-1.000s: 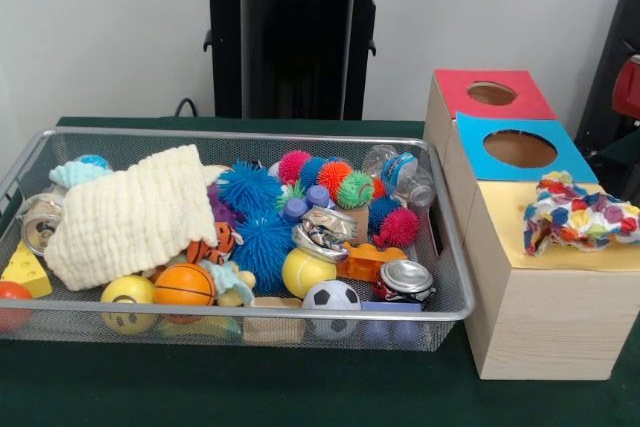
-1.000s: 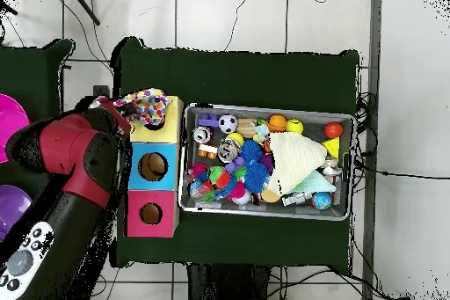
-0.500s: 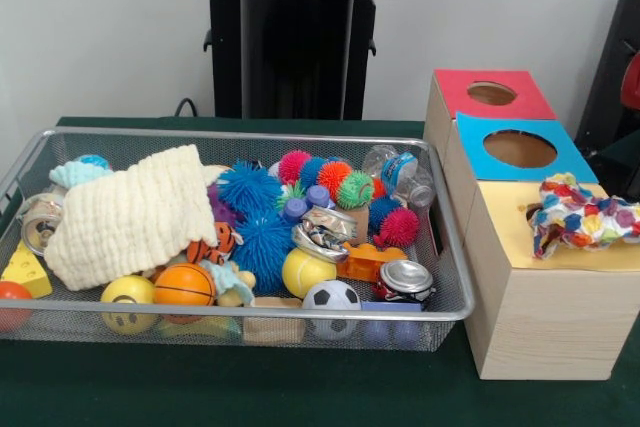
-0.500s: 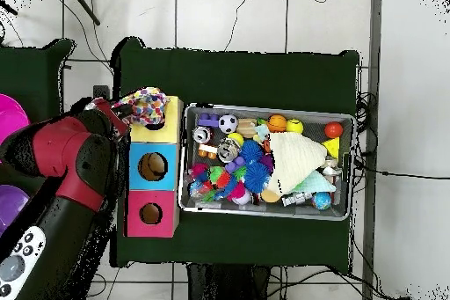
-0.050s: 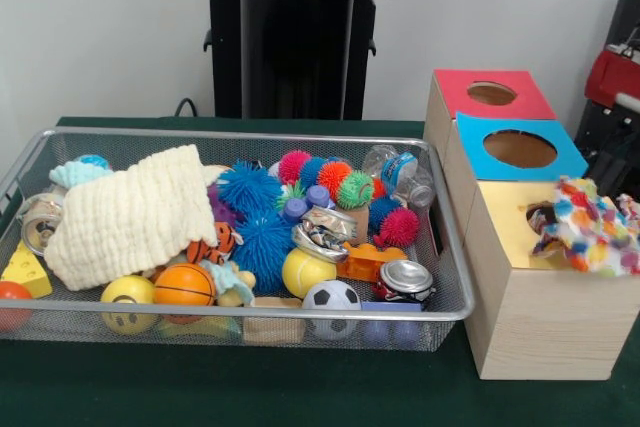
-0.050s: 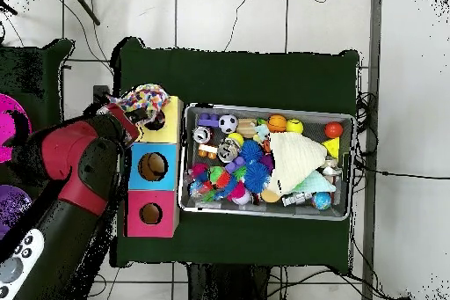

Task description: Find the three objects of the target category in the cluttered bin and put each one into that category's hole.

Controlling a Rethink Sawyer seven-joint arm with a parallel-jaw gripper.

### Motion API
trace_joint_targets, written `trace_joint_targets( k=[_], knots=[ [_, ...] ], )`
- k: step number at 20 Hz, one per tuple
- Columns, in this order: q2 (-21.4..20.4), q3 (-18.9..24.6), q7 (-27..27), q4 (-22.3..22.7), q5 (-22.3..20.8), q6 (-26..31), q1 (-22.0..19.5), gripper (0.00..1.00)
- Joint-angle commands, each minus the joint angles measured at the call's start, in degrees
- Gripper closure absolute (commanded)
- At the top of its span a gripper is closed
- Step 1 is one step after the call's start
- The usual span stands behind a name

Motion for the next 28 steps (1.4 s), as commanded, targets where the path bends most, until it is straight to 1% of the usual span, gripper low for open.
trace_joint_targets(
  k=[1, 6, 14, 20, 22, 28],
  knots=[
    [2.3, 0.6, 14.6, 5.5, -2.2, 5.4, -0.5, 1.0],
    [2.4, -0.1, 15.0, 5.0, -1.9, 6.6, -0.4, 1.0],
    [3.3, -0.4, 15.3, 4.9, -1.3, 6.8, 0.0, 1.0],
    [3.2, 0.5, 14.6, 5.1, -1.0, 6.5, -0.5, 1.0],
    [3.5, -0.4, 15.6, 5.2, -0.9, 6.1, -0.3, 1.0],
    [3.8, -1.1, 16.1, 5.1, -0.9, 6.5, 0.1, 1.0]
  ],
)
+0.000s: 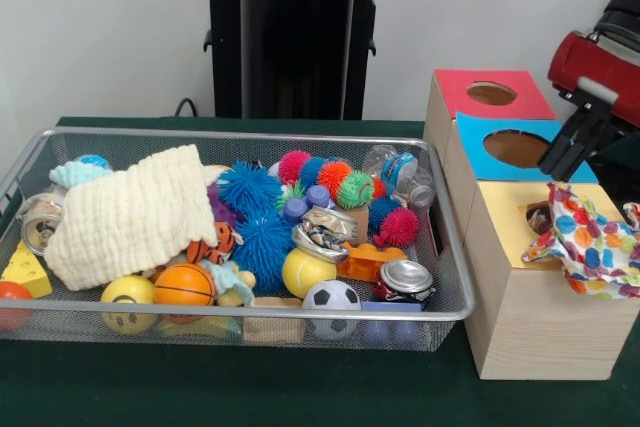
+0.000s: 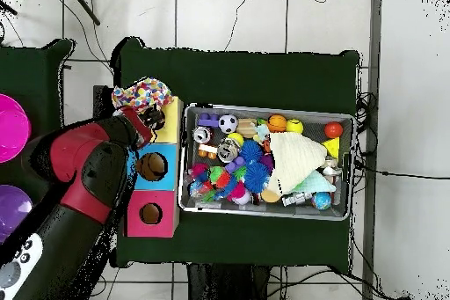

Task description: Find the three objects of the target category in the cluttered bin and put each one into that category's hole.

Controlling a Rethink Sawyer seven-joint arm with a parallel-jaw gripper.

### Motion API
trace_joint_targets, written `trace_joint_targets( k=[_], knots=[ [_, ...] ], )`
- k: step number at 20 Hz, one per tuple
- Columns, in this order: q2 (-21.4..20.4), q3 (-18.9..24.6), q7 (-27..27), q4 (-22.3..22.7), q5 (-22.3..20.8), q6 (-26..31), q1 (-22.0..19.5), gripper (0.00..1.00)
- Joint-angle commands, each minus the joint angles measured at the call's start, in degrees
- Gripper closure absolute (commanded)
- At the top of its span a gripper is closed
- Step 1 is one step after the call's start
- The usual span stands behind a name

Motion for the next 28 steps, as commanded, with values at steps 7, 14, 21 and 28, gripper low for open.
trace_joint_targets(
  k=[7, 14, 21, 28],
  knots=[
    [4.5, -2.5, 21.5, 2.9, 0.0, 12.2, 1.0, 0.0],
    [7.3, -9.2, 24.6, 2.6, -1.5, 18.4, 2.6, 0.0],
    [6.7, -10.4, 23.3, 2.9, -3.0, 20.7, 3.0, 0.0],
    [6.7, -11.9, 22.6, 2.7, -3.8, 21.2, 3.0, 0.0]
  ],
)
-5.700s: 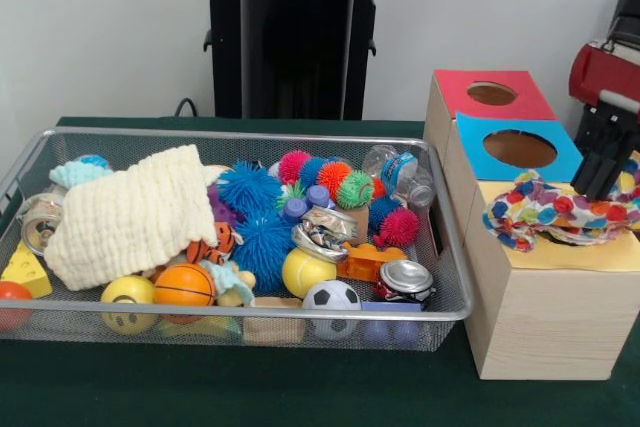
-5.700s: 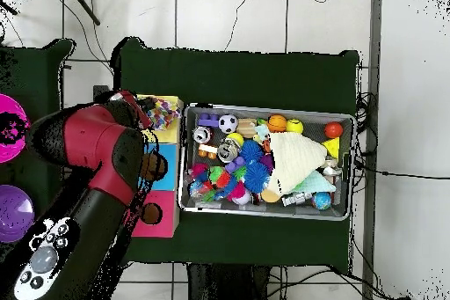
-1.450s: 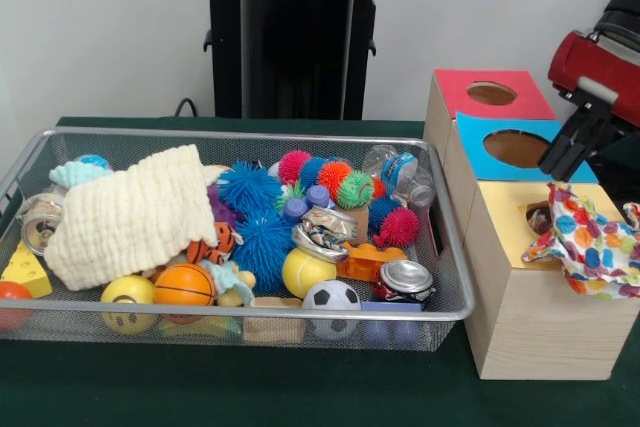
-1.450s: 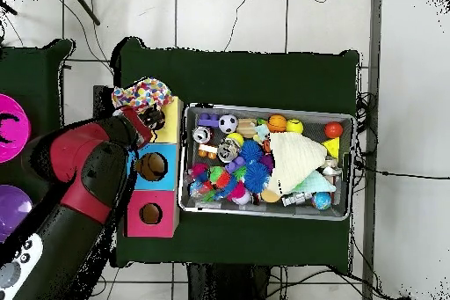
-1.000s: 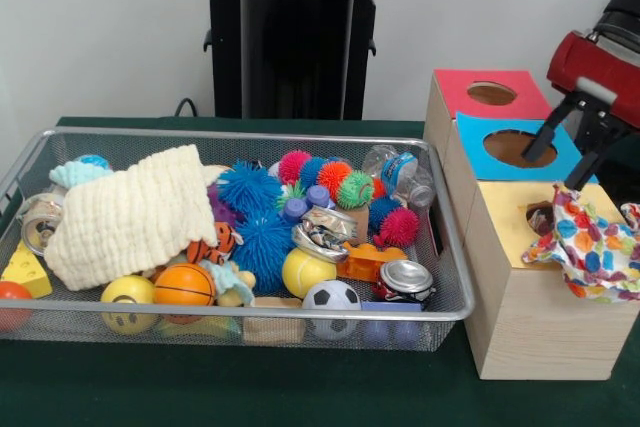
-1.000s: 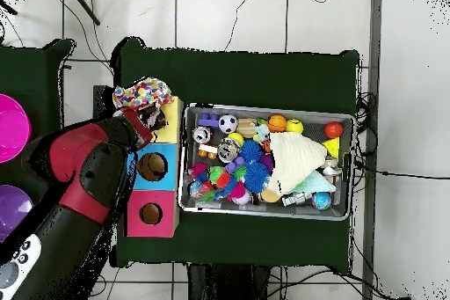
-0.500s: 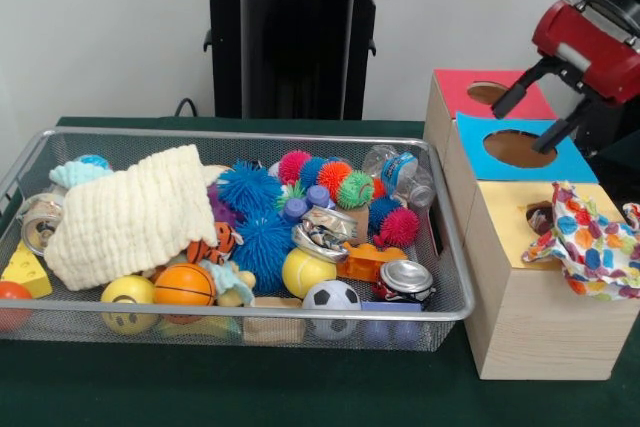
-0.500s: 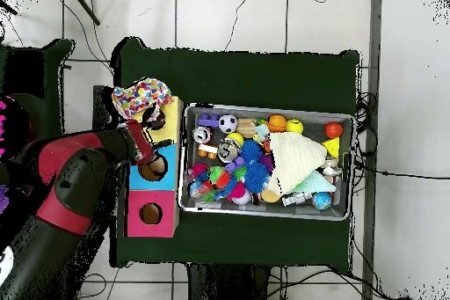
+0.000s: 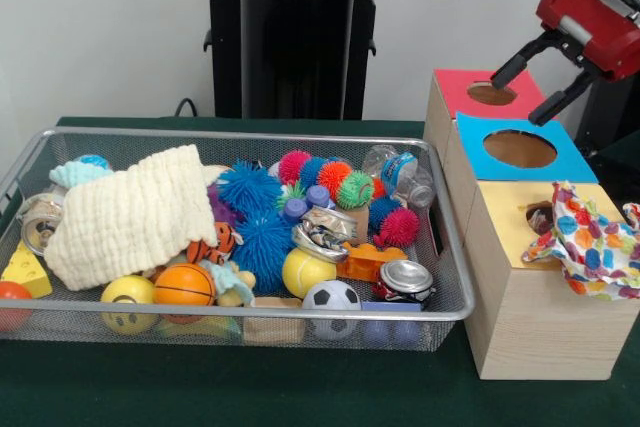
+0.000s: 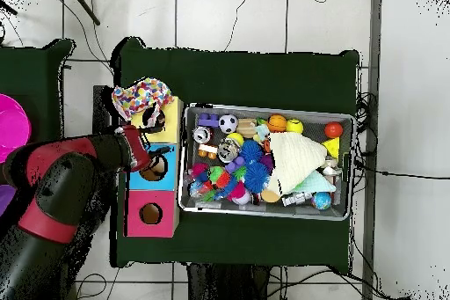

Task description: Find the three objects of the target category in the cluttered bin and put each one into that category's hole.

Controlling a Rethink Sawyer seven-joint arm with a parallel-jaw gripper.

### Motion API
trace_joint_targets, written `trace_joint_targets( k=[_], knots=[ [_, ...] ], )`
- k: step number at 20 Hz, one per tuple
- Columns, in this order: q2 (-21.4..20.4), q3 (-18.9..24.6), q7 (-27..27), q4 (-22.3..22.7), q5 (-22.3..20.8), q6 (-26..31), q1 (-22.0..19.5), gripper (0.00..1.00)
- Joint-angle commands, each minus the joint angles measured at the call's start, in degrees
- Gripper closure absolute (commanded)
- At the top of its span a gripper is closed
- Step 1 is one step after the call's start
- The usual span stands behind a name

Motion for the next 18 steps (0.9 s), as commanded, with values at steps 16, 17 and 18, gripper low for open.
trace_joint_targets(
  k=[16, 17, 18],
  knots=[
    [-11.7, -17.8, 2.0, -2.3, -12.5, 15.5, -4.4, 0.0],
    [-13.0, -18.1, 0.5, -3.1, -13.2, 16.7, -4.6, 0.0],
    [-14.0, -18.3, -0.2, -3.5, -13.8, 17.3, -4.9, 0.0]
  ],
)
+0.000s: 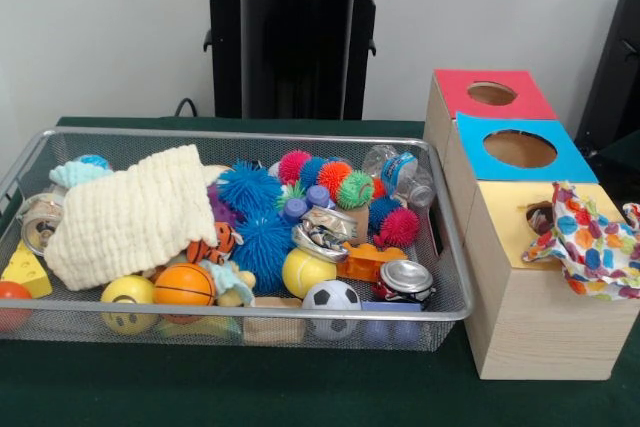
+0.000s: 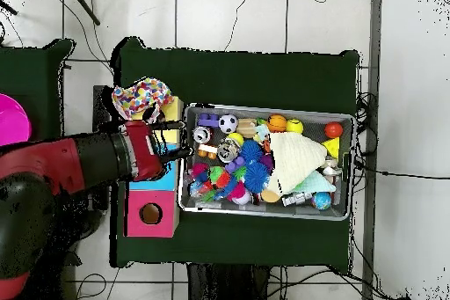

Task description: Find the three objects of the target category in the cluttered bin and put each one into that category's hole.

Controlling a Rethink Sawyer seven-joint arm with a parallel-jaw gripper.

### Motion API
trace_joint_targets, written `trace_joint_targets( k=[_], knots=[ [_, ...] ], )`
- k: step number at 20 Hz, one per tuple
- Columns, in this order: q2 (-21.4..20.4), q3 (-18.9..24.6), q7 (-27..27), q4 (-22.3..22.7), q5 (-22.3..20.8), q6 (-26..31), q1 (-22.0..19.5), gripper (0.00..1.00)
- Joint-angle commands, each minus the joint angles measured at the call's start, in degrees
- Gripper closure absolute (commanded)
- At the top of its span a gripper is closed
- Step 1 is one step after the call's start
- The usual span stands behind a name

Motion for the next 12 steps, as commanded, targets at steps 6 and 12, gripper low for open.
trace_joint_targets(
  k=[6, 12],
  knots=[
    [-14.5, 4.8, -4.2, -3.8, -5.1, 7.6, -6.5, 0.0],
    [-18.5, 12.8, -5.1, -5.1, -3.5, 8.1, -7.7, 0.0]
  ],
)
